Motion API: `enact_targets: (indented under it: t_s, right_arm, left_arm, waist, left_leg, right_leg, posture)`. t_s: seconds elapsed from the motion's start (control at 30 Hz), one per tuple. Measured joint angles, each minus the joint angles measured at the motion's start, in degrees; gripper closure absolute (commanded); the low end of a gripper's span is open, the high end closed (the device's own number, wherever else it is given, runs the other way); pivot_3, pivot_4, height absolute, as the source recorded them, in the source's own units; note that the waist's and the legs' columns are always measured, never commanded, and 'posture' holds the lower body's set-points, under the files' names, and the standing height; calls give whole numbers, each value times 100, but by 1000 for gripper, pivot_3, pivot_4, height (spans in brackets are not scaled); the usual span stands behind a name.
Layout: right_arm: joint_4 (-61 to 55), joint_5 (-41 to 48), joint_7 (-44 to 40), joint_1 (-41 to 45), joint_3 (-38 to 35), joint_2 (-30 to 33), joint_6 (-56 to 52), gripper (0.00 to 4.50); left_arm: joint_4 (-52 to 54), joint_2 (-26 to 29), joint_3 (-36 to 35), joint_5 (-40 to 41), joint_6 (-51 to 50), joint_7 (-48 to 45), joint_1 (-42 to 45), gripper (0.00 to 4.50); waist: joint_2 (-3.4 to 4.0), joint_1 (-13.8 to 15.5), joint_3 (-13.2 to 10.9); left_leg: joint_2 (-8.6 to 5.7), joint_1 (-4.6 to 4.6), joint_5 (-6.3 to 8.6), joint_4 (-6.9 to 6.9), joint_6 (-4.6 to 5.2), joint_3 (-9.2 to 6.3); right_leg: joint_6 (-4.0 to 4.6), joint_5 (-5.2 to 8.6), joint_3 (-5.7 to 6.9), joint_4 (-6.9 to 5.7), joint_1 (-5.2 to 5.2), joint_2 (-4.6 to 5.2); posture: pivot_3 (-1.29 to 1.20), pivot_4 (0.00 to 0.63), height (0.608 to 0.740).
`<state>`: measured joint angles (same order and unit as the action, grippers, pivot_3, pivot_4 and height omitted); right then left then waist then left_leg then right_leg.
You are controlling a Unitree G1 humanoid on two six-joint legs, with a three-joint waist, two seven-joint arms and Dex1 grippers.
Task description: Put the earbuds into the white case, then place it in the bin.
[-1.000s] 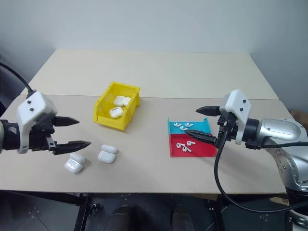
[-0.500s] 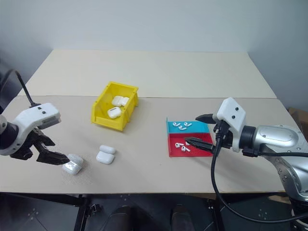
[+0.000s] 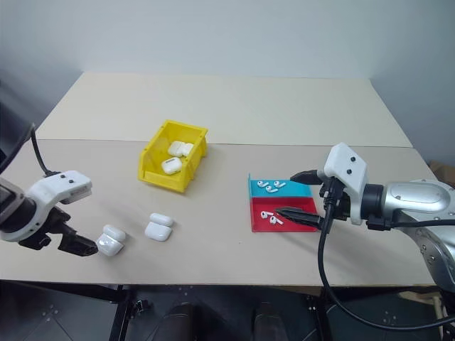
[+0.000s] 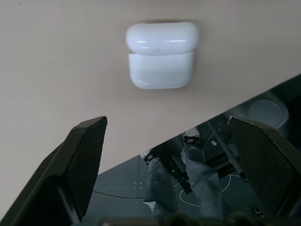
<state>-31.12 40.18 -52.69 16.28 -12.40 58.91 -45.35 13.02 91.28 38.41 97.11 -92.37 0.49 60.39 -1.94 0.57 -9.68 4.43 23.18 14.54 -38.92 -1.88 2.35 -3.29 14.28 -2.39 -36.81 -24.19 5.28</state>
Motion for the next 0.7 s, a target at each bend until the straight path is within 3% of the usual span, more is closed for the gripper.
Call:
enact_targets:
  t_s: [0.37,0.7]
  right_arm:
    - [138,161,-248,152,-7,317,-35,14]
    - [249,169,-394,333,-6,475,-66,14]
  left_arm:
    - [-1088,-1118,425,978,7,1964,-19,0]
    - [-1163,-1453,645,1529,383,2707,-357,0]
  waist:
    - [-2,14,1]
    - [-2,13,1]
  left_leg:
    - [-2,0,0,-4,0,0]
    - [-2,-3,-2,-5,-3,0]
  right_leg:
    - [1,-1,1,0,3,2]
    - [1,-1,0,-2,4,3]
  posture:
    - [0,150,740]
    - [0,150,740]
